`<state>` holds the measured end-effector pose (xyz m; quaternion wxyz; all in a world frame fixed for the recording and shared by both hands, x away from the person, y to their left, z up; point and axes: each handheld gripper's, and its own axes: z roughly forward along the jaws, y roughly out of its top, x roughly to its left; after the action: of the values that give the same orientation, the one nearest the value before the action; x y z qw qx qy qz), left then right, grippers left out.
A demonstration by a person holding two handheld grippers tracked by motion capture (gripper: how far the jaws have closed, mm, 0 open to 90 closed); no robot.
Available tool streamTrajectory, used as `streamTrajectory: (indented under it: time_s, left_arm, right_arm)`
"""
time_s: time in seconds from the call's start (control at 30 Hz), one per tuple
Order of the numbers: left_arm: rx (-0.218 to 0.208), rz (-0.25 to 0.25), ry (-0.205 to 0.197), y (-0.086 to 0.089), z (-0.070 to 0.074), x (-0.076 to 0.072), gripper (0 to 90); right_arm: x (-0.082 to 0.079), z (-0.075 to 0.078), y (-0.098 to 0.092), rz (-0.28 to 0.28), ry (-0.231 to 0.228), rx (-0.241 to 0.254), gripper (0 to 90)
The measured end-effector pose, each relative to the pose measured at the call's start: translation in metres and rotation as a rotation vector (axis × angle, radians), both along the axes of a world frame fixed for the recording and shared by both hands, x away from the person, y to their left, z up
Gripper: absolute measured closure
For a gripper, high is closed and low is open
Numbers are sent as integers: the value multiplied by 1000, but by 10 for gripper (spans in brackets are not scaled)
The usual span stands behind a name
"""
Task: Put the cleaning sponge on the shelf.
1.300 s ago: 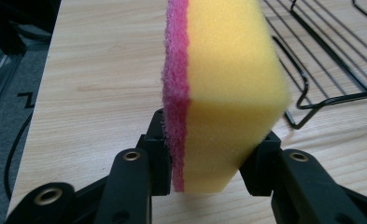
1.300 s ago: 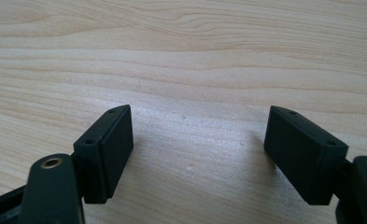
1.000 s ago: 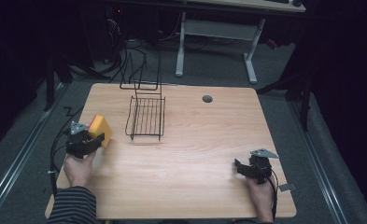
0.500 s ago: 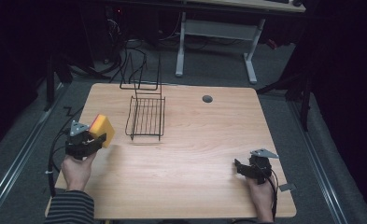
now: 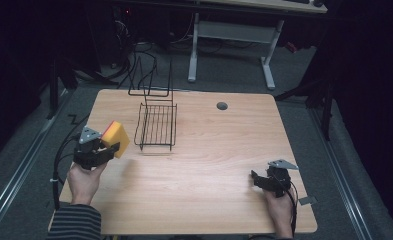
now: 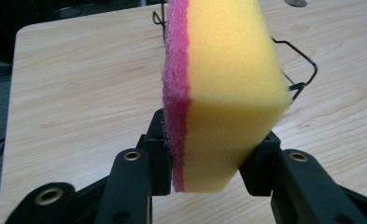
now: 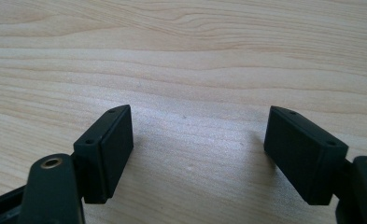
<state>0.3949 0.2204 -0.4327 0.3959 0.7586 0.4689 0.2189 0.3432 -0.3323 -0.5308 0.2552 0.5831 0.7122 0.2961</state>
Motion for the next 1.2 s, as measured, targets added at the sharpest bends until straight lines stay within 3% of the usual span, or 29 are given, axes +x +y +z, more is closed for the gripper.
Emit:
streamTrajectory:
  time_s: [0.67, 1.2]
  left_arm:
    - [23, -98, -11, -30, 13, 15, 615]
    - [39, -144, -10, -59, 16, 43, 615]
  right_arm:
    - [0, 0, 0, 0, 0, 0, 241]
    - [0, 0, 0, 0, 0, 1, 241]
